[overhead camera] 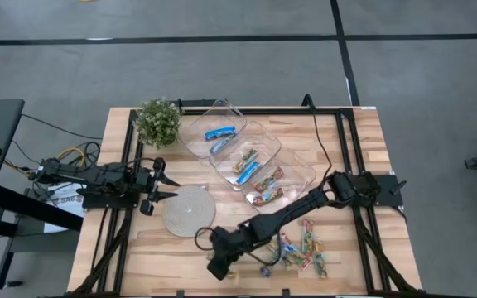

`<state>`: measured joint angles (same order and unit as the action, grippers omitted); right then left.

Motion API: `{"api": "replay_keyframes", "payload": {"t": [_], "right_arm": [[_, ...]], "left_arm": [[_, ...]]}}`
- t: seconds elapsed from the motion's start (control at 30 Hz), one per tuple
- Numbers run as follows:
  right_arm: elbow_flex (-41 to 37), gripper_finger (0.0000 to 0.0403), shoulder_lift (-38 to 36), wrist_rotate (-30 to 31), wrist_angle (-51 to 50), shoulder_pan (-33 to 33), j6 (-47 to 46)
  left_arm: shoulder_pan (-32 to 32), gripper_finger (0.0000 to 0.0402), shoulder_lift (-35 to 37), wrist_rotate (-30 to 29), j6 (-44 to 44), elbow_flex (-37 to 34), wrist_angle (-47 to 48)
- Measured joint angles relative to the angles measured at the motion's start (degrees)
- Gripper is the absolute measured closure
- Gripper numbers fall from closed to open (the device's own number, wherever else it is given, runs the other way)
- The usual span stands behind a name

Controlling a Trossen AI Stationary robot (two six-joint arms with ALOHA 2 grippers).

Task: Pick and place Granola Bars by type
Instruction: Put the yellow granola bar into the middle transparent bin

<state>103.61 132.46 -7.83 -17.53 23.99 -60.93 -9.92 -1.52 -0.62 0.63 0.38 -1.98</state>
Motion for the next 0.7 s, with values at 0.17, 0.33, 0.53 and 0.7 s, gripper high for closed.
{"api": "replay_keyframes", "payload": {"t": [0.17, 0.33, 0.53, 0.7], "right_arm": [[0.0, 0.037, -0.2, -3.3, 12.6, -2.3, -3.4], [0.0, 0.0372, -3.0, -3.7, 20.3, -3.9, -5.0], [0.0, 0.0373, -6.6, -2.2, 18.7, -4.7, -2.0], [0.0, 0.0369, -7.4, -1.2, 15.4, -5.0, -1.5]], "left_arm": [[0.0, 0.0264, 0.0, 0.0, 0.0, 0.0, 0.0], [0.0, 0.0264, 0.0, 0.0, 0.0, 0.0, 0.0], [0.0, 0.0264, 0.0, 0.0, 0.0, 0.0, 0.0], [0.0, 0.0264, 0.0, 0.0, 0.0, 0.0, 0.0]]}}
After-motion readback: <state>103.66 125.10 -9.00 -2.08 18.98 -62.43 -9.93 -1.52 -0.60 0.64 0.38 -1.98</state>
